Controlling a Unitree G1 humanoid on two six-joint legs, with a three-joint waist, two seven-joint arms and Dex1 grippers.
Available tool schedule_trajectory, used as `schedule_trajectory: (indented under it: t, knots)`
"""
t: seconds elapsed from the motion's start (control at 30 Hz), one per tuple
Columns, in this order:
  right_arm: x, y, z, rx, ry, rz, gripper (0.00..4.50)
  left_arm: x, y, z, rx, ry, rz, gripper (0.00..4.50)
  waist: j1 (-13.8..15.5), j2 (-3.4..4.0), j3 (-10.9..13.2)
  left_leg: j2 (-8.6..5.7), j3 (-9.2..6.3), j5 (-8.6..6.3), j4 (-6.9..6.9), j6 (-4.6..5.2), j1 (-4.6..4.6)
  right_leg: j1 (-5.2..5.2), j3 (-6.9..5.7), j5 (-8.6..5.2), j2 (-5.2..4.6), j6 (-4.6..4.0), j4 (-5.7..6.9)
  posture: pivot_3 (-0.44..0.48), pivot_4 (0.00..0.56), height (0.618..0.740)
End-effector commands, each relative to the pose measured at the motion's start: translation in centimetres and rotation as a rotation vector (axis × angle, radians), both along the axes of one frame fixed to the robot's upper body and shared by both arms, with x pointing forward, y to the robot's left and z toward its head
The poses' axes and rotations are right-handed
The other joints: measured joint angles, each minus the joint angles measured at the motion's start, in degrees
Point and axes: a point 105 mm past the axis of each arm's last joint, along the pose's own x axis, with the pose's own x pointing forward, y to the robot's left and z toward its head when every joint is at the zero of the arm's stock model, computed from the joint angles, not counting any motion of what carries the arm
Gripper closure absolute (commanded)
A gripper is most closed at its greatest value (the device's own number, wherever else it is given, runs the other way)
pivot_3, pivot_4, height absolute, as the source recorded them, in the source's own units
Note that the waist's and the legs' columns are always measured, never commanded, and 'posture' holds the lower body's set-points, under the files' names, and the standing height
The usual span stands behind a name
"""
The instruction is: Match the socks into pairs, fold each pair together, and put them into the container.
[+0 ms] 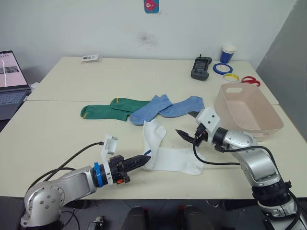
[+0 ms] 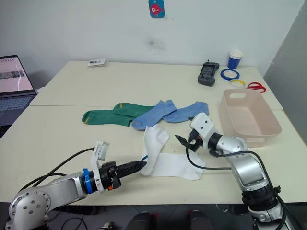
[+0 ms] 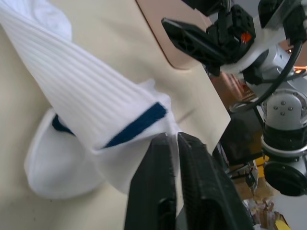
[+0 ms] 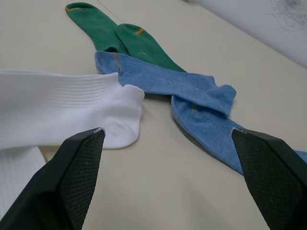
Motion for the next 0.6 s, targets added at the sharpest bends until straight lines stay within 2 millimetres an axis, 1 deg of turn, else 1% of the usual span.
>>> schedule_trajectory:
  t: [0.03,0.1,0.17,0.23,0.3,0.33,0.4,0.47,0.6]
  knots:
    - [-0.3,-0.2,1.0,0.008,-0.045,0.012,0.00,-1.4,-0.4,1.2,-0.008,-0.048,-0.084,2.95,-0.02,0.00,0.00,0.00,0.00,0.00,0.00,0.00,0.00,0.00,0.00,-0.02,0.00,-0.03,0.00,0.000,0.150,0.740]
    - [-0.5,-0.2,0.8,0.004,-0.037,0.018,0.00,-2.1,0.5,1.5,0.030,-0.052,-0.127,2.28,-0.03,0.00,0.00,0.02,0.00,0.00,-0.02,0.01,0.01,-0.01,0.00,-0.07,0.01,-0.09,0.01,0.000,0.150,0.740]
    - [-0.6,-0.2,0.6,0.001,-0.031,0.023,0.00,-2.3,1.2,1.7,0.061,-0.059,-0.152,1.62,-0.03,0.05,0.03,0.05,-0.02,0.00,-0.04,0.01,0.01,-0.03,-0.03,-0.11,0.04,-0.14,0.01,0.000,0.150,0.740]
    - [-0.9,-0.1,0.0,-0.016,-0.018,0.050,0.00,-0.2,3.2,2.1,0.153,-0.128,-0.114,0.97,0.05,0.06,0.04,0.04,-0.01,-0.01,-0.06,0.01,0.02,-0.03,-0.03,-0.14,0.04,-0.16,0.01,0.000,0.150,0.740]
    - [-1.2,0.1,-0.3,-0.029,-0.009,0.074,0.00,1.5,4.5,2.6,0.204,-0.180,-0.082,0.40,0.22,0.08,0.05,0.00,-0.03,-0.01,-0.07,0.01,0.02,-0.03,-0.12,-0.21,0.09,-0.14,0.01,0.000,0.150,0.740]
    - [-1.5,0.3,-0.6,-0.041,-0.005,0.094,0.00,2.8,5.1,2.8,0.223,-0.201,-0.047,0.40,0.25,0.09,0.06,0.00,-0.03,-0.01,-0.07,0.01,0.02,-0.03,-0.12,-0.22,0.09,-0.13,0.01,0.000,0.150,0.740]
    - [-1.8,0.5,-1.0,-0.053,0.000,0.113,0.00,4.5,5.8,3.0,0.257,-0.233,-0.004,0.40,0.25,0.05,0.08,0.00,-0.01,-0.01,-0.07,0.01,0.00,-0.03,-0.10,-0.23,0.07,-0.10,-0.02,0.000,0.150,0.740]
    - [-1.8,0.4,-1.0,-0.053,0.000,0.113,0.00,5.0,6.0,2.5,0.271,-0.226,0.013,0.40,0.15,0.05,0.08,0.02,-0.01,-0.01,-0.07,0.02,-0.02,-0.02,-0.08,-0.21,0.08,-0.09,-0.08,0.000,0.150,0.740]
    - [-1.7,0.0,-0.8,-0.049,-0.002,0.091,0.00,4.9,5.8,0.2,0.313,-0.192,0.032,0.40,-0.21,0.04,0.09,0.05,0.05,-0.02,-0.09,0.01,-0.02,-0.06,0.04,-0.20,0.05,-0.08,-0.09,0.000,0.150,0.740]
